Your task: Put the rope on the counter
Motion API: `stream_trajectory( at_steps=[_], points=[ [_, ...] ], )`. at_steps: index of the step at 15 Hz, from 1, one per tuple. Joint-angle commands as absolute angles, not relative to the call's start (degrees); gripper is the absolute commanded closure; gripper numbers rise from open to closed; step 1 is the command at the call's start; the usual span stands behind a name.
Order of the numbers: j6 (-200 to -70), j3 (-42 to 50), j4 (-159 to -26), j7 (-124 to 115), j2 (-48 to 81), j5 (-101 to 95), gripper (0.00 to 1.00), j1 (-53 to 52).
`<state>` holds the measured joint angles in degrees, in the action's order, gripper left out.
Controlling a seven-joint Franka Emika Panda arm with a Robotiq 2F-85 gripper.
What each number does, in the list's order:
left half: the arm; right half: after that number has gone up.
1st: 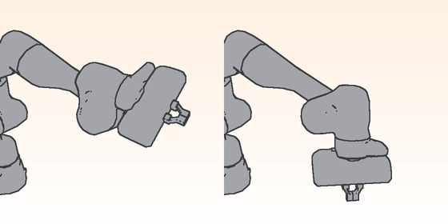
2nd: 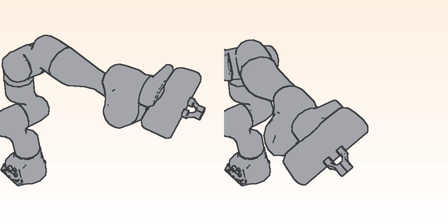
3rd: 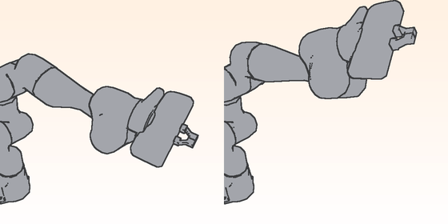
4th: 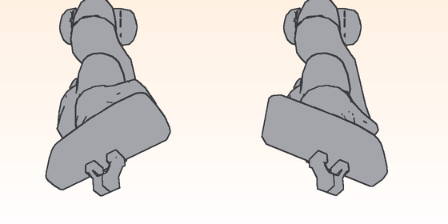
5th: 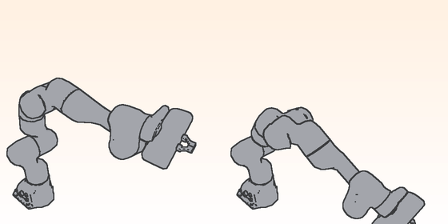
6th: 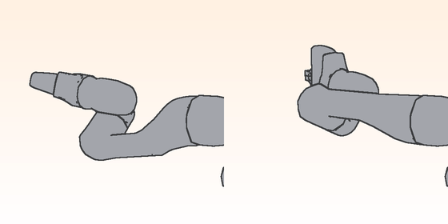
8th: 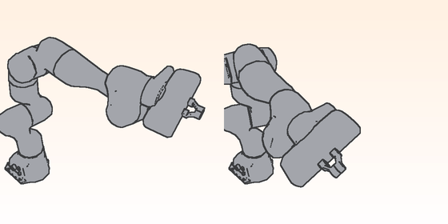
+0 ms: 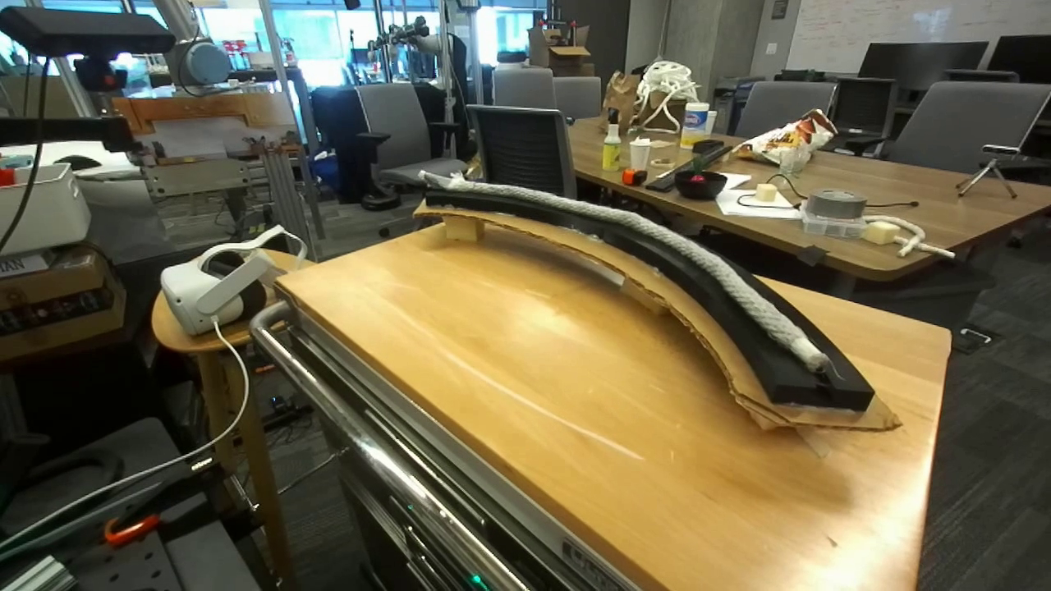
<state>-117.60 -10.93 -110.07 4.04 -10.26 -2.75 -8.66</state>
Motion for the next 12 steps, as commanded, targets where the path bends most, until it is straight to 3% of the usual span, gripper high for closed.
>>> stream_trajectory(
  at_steps=[1,7,12],
  points=[
    [-117.4,-10.7,-110.1,3.9,-10.2,-2.9,0.0,-9.2],
    [-98.8,-10.2,-104.6,17.0,-12.3,6.2,0.0,-12.3],
    [-79.5,-11.7,-92.8,19.7,-6.1,2.9,0.0,-13.1]
  ],
)
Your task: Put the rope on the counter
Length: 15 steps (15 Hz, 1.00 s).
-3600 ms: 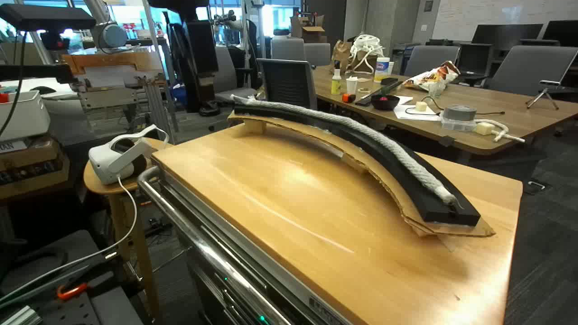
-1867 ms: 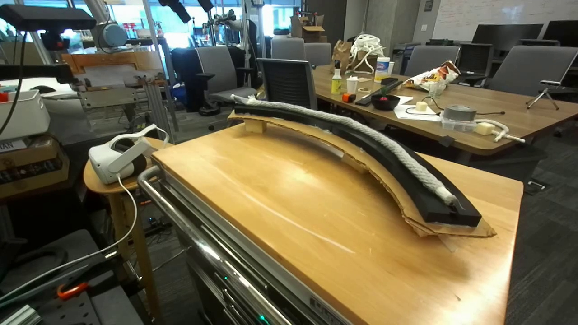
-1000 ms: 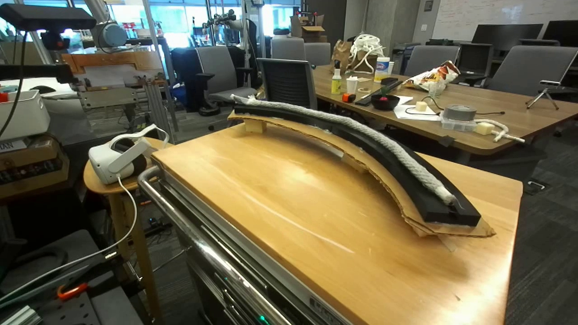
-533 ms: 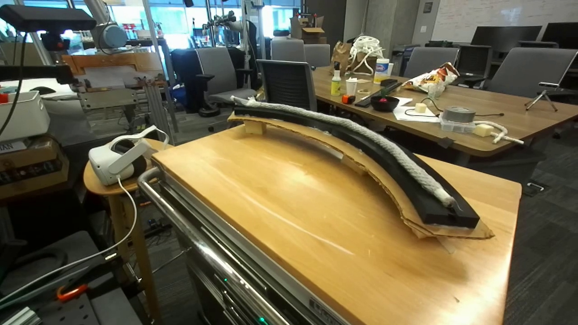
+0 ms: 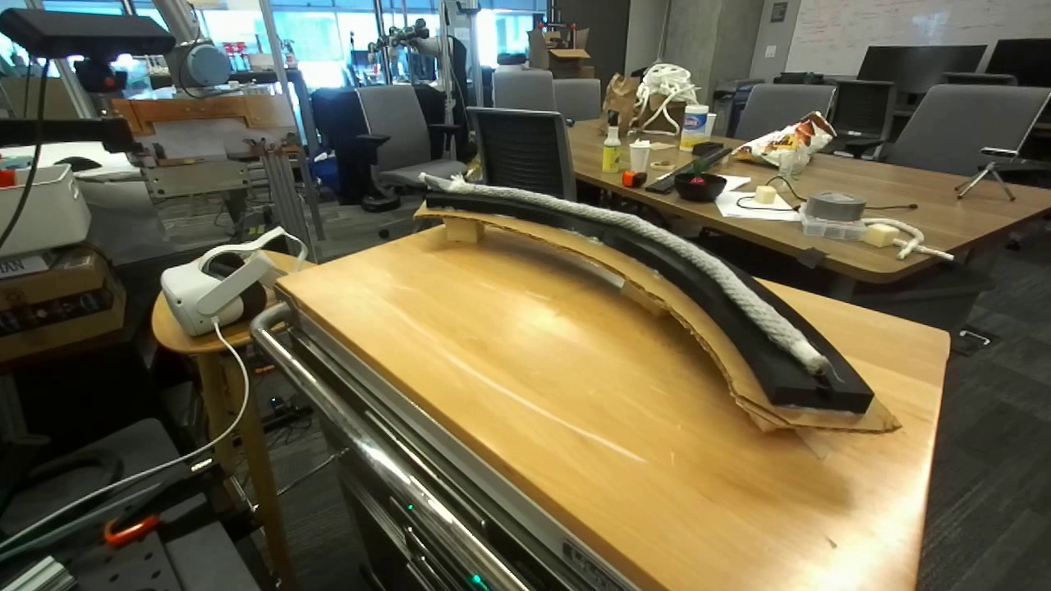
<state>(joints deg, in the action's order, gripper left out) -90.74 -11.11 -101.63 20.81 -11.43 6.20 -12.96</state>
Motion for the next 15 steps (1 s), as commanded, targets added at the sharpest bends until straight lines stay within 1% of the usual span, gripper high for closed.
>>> stream_trajectory(
  at_steps=[1,2,5,7,8,10,13,14,15],
  points=[
    [-76.6,-12.3,-90.4,17.9,-4.4,0.3,0.0,-12.8],
    [-75.8,-12.7,-88.1,16.4,-1.7,-3.5,0.0,-12.5],
    [-87.3,-12.2,-87.7,19.6,2.1,-15.9,0.0,-12.4],
    [-97.9,-11.3,-91.0,17.7,3.1,-20.1,0.0,-12.0],
    [-92.1,-11.6,-91.1,18.6,1.6,-16.9,0.0,-12.3],
    [-93.4,-11.5,-91.2,18.5,3.5,-17.4,0.0,-12.1],
    [-93.0,-11.7,-91.1,18.5,2.9,-17.4,0.0,-12.2],
    [-92.4,-12.0,-93.9,24.0,0.5,-22.3,0.0,-12.6],
    [-92.0,-12.0,-94.5,26.9,-0.3,-22.5,0.0,-12.4]
  ],
)
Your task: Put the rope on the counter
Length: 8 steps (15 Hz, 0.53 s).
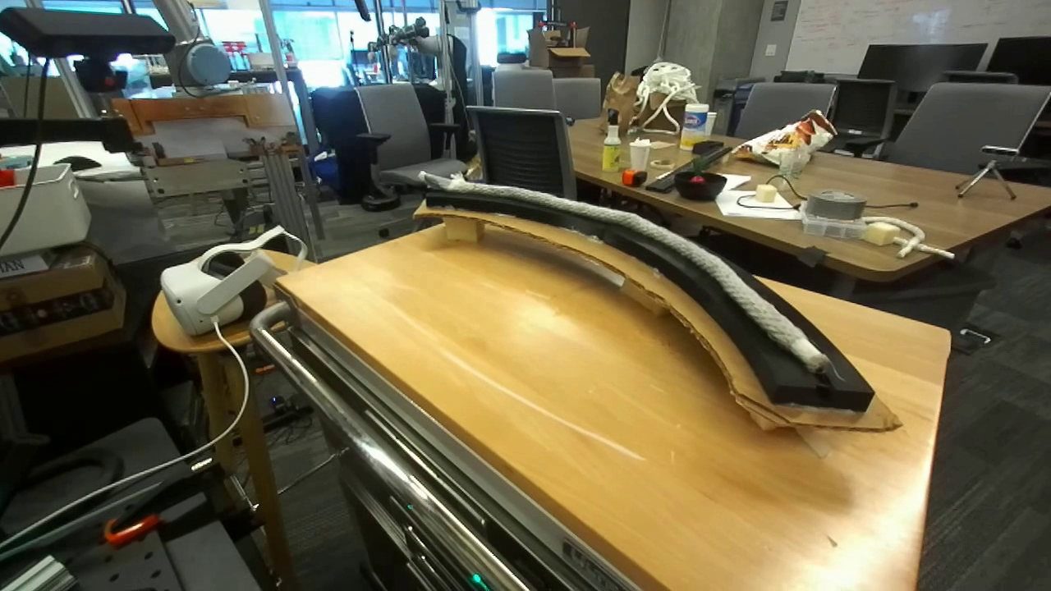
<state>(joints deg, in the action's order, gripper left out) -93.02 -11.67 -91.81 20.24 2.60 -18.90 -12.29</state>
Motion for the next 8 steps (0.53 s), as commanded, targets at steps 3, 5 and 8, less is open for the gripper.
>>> stream_trajectory(
  at_steps=[3,5,8],
  points=[
    [-94.5,-12.1,-94.8,35.6,0.0,-24.0,0.0,-12.3],
    [-96.0,-12.3,-93.2,40.7,1.7,-24.7,0.0,-12.5],
    [-97.7,-12.7,-90.8,49.0,3.7,-24.4,0.0,-12.7]
  ],
)
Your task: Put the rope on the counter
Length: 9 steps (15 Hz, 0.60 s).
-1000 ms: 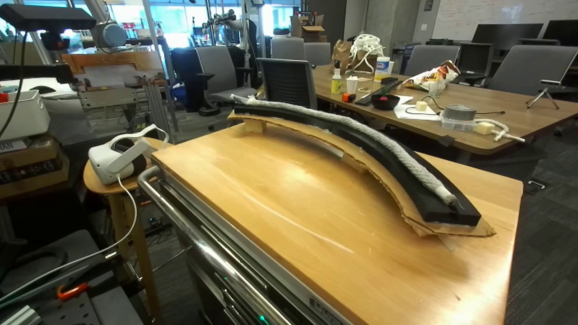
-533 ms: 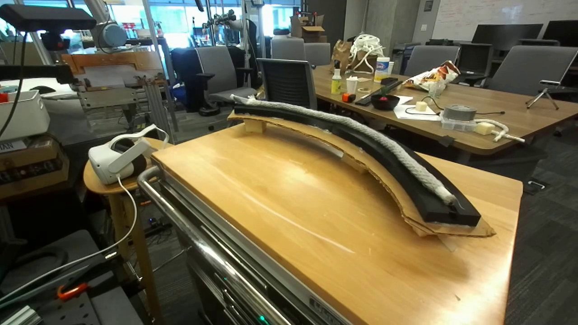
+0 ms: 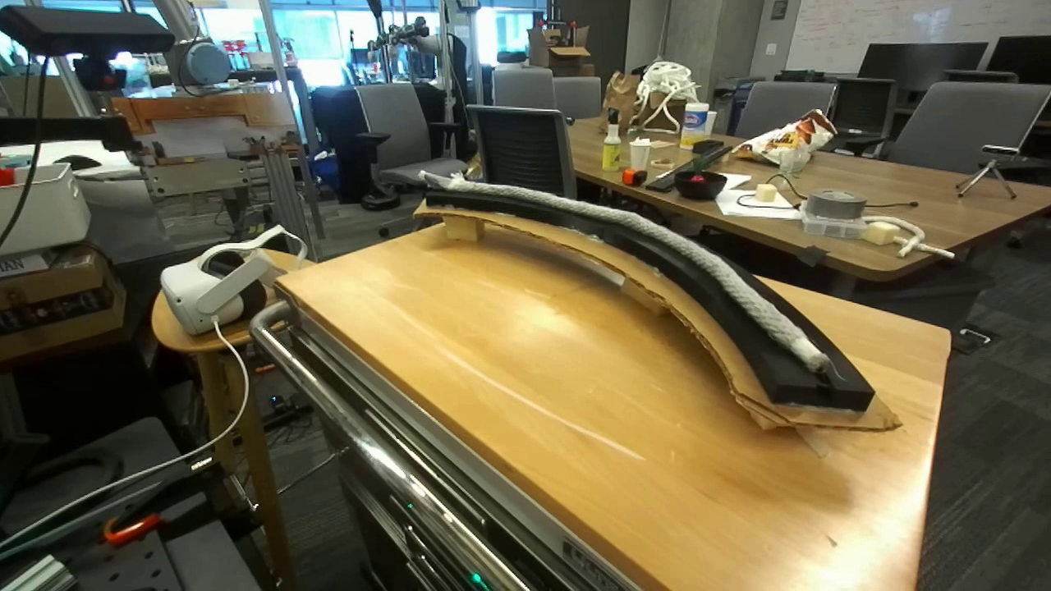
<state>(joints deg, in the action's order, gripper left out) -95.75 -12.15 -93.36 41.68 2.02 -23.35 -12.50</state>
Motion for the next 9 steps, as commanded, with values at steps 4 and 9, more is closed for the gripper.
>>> stream_trajectory(
  at_steps=[4,9],
  points=[
    [-102.5,-12.9,-88.1,59.4,5.8,-20.5,0.0,-12.5],
    [-100.7,-12.6,-91.6,54.8,4.6,-22.4,0.0,-12.7]
  ],
)
